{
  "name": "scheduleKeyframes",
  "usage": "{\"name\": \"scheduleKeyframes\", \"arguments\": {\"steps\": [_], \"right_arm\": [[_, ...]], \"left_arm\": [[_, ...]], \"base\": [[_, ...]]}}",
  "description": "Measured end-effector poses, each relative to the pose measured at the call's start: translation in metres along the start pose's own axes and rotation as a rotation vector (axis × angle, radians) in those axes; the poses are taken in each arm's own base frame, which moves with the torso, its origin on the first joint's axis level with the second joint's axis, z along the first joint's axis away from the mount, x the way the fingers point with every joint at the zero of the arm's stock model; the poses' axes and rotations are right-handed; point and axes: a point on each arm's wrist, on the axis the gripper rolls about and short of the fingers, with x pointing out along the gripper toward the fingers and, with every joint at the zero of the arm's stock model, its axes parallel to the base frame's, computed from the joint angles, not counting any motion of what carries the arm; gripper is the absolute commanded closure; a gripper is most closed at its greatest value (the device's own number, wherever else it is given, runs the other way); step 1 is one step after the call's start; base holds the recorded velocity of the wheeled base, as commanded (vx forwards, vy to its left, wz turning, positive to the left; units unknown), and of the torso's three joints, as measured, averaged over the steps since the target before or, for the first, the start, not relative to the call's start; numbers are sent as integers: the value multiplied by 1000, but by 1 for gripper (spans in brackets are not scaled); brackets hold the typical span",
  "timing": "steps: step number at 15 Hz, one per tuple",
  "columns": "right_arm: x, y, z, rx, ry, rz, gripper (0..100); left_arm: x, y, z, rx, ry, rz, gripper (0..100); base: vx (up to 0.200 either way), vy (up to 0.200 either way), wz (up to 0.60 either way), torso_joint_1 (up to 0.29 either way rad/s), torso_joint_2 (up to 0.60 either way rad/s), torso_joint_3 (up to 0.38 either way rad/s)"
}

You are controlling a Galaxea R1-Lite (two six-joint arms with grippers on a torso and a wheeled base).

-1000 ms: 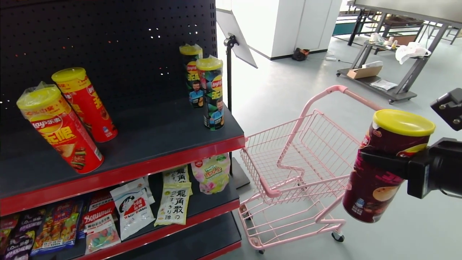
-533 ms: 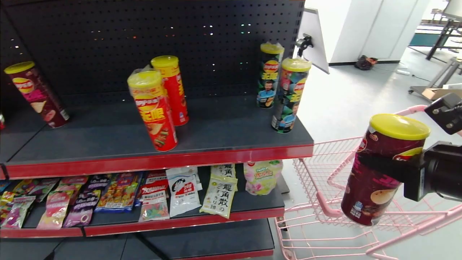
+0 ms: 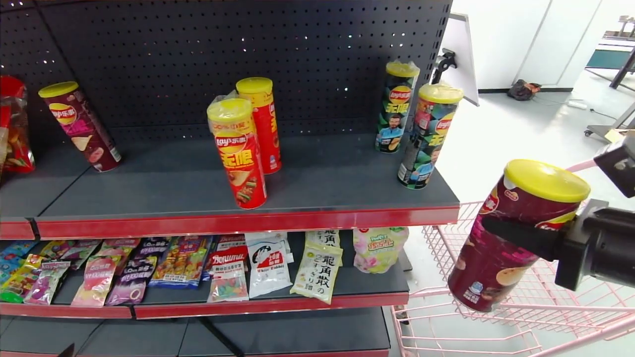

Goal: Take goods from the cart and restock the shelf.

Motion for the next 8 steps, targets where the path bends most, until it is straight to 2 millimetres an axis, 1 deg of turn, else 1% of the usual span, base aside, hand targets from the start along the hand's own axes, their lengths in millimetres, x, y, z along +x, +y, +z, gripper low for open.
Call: {"name": "scheduleKeyframes", "arguments": {"steps": [3, 5, 8], "right_arm": [[5, 1, 2, -10, -25, 21, 100], [8, 8, -1, -14, -15, 112, 100], [10, 12, -3, -21, -7, 145, 100]], "left_arm": [[-1, 1, 1, -2, -4, 4, 0], [-1, 1, 2, -2, -6, 7, 0], [-2, 1, 2, -2, -11, 9, 0]], "base": [[0, 200, 0, -1, 2, 4], [0, 200, 0, 5, 5, 5], [0, 200, 0, 1, 1, 4]]}}
